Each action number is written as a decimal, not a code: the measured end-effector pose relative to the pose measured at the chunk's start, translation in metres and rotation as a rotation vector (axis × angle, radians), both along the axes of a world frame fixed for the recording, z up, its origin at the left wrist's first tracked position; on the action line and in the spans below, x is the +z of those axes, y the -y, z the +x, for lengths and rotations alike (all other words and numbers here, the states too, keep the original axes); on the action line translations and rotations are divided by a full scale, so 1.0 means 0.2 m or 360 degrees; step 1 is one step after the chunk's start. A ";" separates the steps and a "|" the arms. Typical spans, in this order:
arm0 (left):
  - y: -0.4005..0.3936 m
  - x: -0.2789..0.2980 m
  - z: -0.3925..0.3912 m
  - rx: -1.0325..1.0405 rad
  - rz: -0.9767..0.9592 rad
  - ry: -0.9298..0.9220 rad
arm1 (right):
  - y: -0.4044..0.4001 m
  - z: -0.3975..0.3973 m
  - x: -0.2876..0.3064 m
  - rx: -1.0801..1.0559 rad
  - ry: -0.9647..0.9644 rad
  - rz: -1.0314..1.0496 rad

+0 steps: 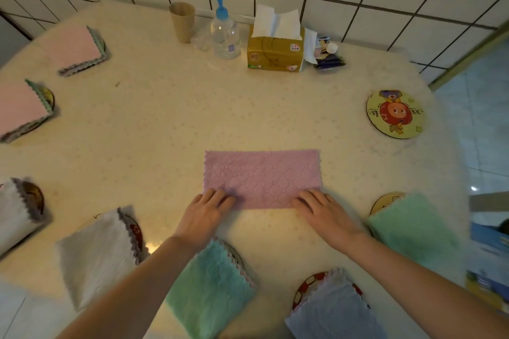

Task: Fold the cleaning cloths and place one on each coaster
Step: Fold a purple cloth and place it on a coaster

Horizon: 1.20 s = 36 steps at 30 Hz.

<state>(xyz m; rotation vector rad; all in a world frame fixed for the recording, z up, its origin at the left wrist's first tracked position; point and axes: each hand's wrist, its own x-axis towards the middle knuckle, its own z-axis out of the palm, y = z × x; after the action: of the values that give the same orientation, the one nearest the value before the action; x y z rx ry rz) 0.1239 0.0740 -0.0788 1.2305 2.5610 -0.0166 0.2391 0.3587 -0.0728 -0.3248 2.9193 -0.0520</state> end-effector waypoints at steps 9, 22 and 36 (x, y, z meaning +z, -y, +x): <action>-0.01 0.08 -0.20 -0.0195 0.0119 -0.0320 | 0.03 -0.08 0.06 -0.0026 0.0148 -0.0143; 0.01 0.06 0.18 -0.0123 0.0338 0.0060 | 0.51 -0.01 0.23 -0.0331 0.0158 -0.1178; 0.08 -0.02 0.26 0.0241 0.0637 0.0154 | 0.09 -0.36 -0.01 0.0962 0.0125 -0.0125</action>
<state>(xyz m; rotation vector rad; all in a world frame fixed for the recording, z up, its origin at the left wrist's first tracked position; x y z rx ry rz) 0.1753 0.0582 -0.0837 1.1239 2.6420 0.5992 0.1675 0.3411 -0.0742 -1.1647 2.6199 -0.0842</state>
